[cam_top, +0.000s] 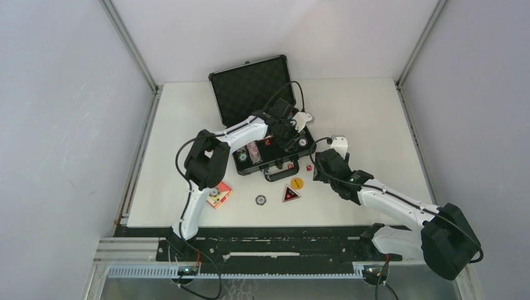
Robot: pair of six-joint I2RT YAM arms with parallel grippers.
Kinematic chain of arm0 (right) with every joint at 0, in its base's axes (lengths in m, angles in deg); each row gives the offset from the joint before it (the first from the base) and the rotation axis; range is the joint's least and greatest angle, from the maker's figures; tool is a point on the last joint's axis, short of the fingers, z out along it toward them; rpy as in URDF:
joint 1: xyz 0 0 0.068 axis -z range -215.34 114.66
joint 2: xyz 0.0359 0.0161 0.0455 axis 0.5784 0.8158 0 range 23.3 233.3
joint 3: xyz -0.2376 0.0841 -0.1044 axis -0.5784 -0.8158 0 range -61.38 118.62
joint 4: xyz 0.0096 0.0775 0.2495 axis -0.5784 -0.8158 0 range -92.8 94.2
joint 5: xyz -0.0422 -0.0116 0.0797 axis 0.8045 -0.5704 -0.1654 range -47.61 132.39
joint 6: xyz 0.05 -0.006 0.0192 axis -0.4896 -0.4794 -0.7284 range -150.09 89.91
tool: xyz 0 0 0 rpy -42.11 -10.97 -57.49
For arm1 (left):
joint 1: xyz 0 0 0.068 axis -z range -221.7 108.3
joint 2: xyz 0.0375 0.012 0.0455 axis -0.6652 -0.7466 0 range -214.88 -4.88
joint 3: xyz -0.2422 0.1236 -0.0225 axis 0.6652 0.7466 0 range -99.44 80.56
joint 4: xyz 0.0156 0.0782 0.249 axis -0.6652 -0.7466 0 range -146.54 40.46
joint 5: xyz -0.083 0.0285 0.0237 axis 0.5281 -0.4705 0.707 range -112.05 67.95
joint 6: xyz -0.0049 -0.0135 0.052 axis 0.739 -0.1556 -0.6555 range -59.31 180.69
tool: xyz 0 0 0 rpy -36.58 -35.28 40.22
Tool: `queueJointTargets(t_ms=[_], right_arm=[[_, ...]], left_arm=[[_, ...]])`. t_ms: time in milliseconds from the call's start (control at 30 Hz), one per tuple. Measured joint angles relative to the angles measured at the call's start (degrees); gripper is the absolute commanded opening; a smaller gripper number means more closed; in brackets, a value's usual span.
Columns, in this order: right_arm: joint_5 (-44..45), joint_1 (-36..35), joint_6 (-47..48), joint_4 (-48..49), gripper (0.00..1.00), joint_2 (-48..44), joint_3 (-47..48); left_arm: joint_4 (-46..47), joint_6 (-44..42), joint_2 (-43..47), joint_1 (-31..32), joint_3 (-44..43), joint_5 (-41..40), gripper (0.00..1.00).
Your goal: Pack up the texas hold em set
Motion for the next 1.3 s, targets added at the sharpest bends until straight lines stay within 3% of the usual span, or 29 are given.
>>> queueJointTargets(t_ms=[967, 1100, 1300], right_arm=[[-0.04, -0.02, -0.02, 0.48, 0.68, 2.54, 0.0], [-0.24, 0.0, -0.02, 1.07, 0.55, 2.91, 0.0], [-3.43, 0.9, 0.83, 3.17, 0.15, 4.17, 0.94]], left_arm=[[0.11, -0.2, 4.09, -0.07, 0.09, -1.53, 0.37], [2.97, 0.35, 7.45, -0.07, 2.56, -4.22, 0.37], [11.5, 3.98, 17.7, -0.5, 11.82, -10.71, 0.37]])
